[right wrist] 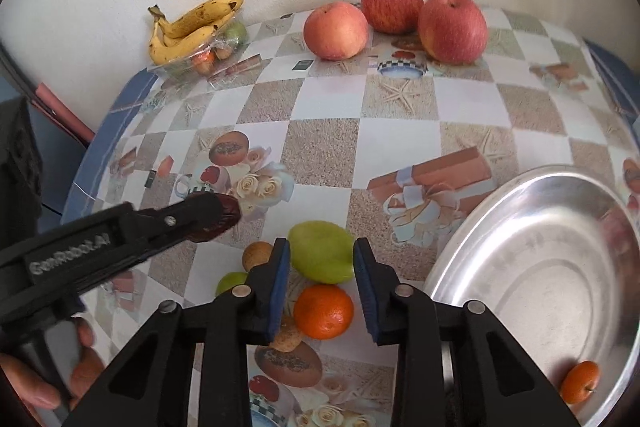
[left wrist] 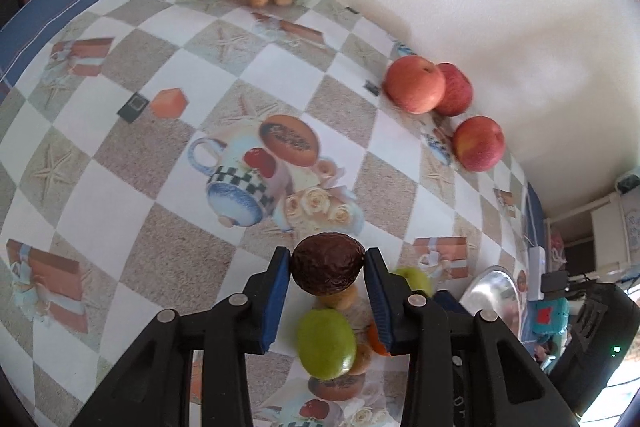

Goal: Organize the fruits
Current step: 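Lift the date with the left tool while the right tool opens around the green pear, then close the right tool on a mandarin orange while the left tool holds the date, then carry the date and orange into the steel basin and open both tools, then withdraw both tools from the basin toward the green pears, then grasp a green pear with the left tool while the right tool approaches a brown kiwi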

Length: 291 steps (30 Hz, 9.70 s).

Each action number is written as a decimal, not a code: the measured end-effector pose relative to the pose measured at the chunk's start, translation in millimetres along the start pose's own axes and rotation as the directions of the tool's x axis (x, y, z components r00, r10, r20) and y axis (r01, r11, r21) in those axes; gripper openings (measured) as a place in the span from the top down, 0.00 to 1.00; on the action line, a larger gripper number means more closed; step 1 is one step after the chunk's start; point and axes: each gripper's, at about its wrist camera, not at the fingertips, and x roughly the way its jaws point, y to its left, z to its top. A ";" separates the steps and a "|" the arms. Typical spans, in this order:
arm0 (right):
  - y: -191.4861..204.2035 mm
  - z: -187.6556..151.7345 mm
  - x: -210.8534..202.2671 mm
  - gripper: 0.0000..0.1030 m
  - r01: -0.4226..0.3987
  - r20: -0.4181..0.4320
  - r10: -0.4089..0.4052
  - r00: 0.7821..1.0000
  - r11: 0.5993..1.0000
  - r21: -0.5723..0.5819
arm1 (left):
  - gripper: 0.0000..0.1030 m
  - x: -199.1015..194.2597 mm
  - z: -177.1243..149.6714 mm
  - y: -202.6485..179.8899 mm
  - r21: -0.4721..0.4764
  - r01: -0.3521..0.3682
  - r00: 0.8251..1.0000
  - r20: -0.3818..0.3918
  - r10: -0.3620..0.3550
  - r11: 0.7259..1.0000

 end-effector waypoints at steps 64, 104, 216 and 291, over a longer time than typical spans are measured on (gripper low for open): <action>-28.8 6.7 -9.1 0.63 0.041 0.010 -0.041 0.999 0.997 0.066 | 0.61 -26.9 -17.6 44.2 -0.287 0.121 0.992 0.001 -0.126 0.950; -16.3 -9.5 -61.3 0.75 0.070 0.103 -0.078 0.992 0.995 0.073 | 0.61 -12.9 -15.0 15.5 -0.221 0.135 0.989 -0.030 -0.145 0.966; -154.1 -55.9 -89.4 0.34 0.331 -0.065 -0.329 0.942 0.880 0.341 | 0.10 14.5 -72.1 -105.7 0.171 0.064 0.993 -0.109 -0.045 0.983; -33.5 -42.0 -40.1 0.11 0.289 -0.064 -0.286 0.956 0.956 0.056 | 0.59 15.8 -55.8 -14.2 0.047 -0.118 0.988 -0.094 0.122 0.992</action>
